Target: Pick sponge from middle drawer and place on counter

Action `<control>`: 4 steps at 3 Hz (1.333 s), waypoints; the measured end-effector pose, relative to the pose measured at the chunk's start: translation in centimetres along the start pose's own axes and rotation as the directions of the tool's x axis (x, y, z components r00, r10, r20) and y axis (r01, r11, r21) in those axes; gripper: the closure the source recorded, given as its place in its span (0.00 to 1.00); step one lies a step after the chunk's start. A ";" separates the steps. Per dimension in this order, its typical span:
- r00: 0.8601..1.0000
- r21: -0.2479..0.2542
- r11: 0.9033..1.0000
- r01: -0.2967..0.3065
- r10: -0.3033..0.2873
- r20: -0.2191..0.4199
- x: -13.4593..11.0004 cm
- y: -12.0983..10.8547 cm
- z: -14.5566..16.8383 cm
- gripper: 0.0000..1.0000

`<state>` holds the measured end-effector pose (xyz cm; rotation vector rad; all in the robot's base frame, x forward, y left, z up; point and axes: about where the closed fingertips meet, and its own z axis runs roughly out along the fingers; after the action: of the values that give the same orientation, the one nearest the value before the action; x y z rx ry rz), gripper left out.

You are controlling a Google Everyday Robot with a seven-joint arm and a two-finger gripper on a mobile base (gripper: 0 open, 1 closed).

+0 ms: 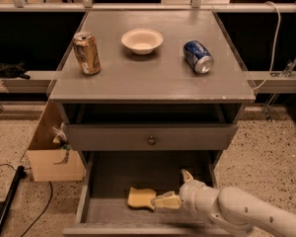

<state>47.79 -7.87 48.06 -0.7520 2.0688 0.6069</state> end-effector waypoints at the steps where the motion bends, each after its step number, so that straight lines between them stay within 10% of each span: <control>1: 1.000 0.000 1.000 0.000 0.000 0.000 0.0 0.0 0.0 0.00; 4: 0.999 -0.156 0.986 0.050 -0.051 -0.002 4.3 1.5 8.5 0.00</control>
Offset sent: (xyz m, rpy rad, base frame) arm 0.0123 0.0398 -0.0479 0.0125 0.0431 0.0671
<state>49.32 -2.57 40.15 -0.8944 2.0182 0.7453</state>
